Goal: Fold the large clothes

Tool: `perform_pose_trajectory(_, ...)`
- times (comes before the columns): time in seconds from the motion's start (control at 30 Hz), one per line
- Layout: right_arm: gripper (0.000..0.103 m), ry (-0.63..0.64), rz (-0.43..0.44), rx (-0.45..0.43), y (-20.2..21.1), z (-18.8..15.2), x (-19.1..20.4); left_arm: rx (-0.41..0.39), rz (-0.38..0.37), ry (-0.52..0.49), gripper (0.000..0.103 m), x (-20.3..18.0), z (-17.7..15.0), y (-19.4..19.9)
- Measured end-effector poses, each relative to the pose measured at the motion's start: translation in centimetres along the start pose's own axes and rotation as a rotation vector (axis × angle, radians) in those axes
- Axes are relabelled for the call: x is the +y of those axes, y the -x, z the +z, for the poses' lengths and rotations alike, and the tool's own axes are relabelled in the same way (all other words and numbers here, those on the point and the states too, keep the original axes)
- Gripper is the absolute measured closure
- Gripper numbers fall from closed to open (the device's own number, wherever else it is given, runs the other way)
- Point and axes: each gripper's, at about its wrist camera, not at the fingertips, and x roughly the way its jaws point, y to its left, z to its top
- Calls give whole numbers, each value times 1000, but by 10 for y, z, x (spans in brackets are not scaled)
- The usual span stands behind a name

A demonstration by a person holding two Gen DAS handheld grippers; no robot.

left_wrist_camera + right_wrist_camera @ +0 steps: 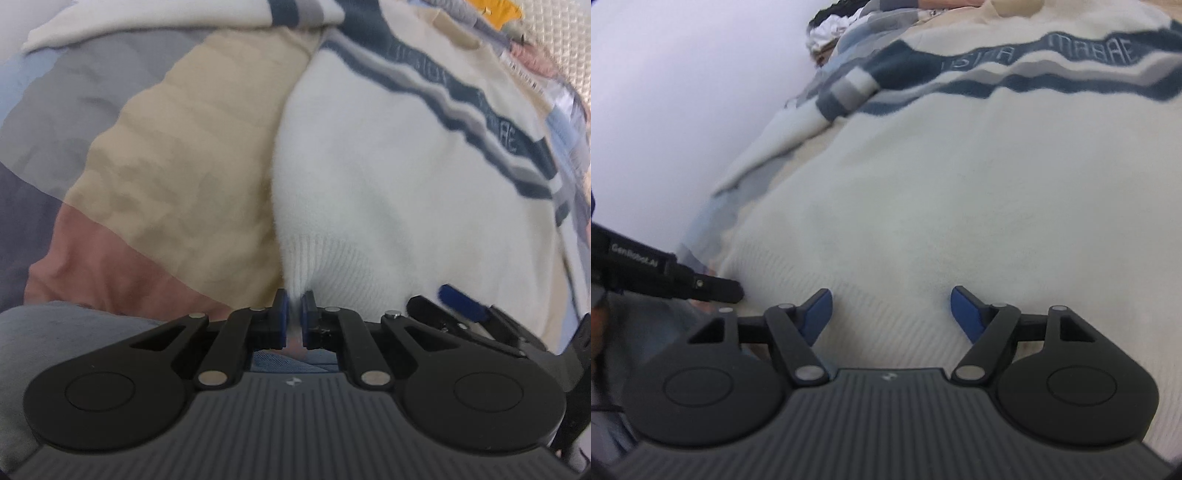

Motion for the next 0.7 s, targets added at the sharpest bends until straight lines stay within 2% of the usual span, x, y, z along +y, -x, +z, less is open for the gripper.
perform_pose_trajectory(0.13,30,14,-15,9,-3,-1,1,13,14,-48,94,-2,0,-9)
perform_pose_trajectory(0.2,30,27,-22,9,-3,-1,2,15,18,-62,91,-3,0,-6)
perform_pose_trajectory(0.3,31,-7,-5,-22,7,1,-2,-18,46,-98,78,-4,-2,7)
perform_pose_trajectory(0.37,31,-36,11,-62,18,3,-6,-78,68,-119,57,-4,-4,21)
perform_pose_trajectory(0.57,31,-72,-26,-172,43,14,-17,-216,92,-207,56,-17,1,54)
perform_pose_trajectory(0.7,31,-42,-100,-236,54,20,-20,-298,45,-214,56,-40,8,62)
